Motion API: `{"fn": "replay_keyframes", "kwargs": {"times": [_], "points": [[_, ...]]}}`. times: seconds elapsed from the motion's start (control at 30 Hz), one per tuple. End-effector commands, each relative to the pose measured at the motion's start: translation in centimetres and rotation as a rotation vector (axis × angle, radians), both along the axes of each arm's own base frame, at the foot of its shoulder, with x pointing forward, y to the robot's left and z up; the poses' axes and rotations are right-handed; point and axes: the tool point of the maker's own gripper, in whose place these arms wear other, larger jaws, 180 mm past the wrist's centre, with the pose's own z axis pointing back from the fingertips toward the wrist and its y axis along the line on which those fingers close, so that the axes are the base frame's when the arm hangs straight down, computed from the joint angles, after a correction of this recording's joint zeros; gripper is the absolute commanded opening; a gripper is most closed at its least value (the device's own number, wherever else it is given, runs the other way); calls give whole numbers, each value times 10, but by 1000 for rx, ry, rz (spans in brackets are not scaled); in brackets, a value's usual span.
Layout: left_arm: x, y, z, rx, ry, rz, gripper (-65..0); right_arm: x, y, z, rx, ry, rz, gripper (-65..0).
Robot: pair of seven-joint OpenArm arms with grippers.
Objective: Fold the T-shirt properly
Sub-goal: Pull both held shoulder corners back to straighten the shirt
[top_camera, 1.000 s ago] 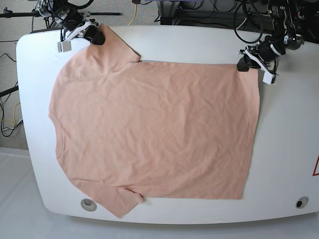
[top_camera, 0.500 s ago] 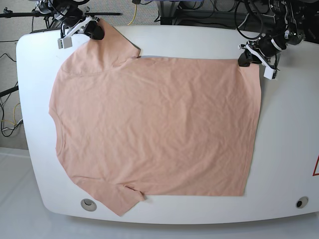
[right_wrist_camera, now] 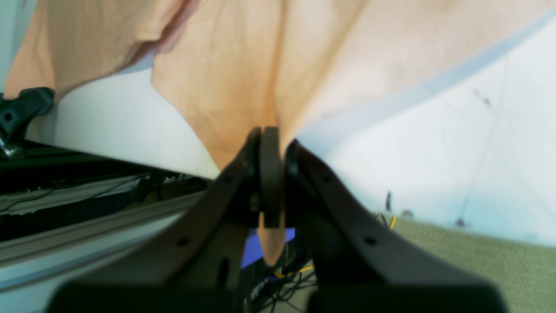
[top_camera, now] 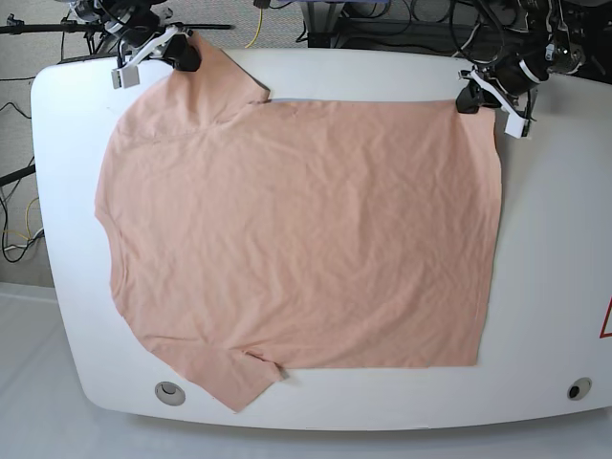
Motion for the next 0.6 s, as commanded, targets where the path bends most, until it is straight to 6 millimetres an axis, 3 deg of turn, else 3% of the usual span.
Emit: {"fn": "replay_keyframes", "kwargs": {"times": [0.0,0.37,0.43,0.57], "points": [[-15,6,-6,52,62,-27,-650,-6,-6,3,-39,15,19,-650],[-11,-1,9,46,9,-44,-650,6,-7,24,-68,-55,26,-650],[2,1,15,37,-33,-31,-650,17,-2,30,-39,-93,27,-650],[10,4,16,39,-49,-23,-650,27,1,35,-21,-123,27,-650]]}}
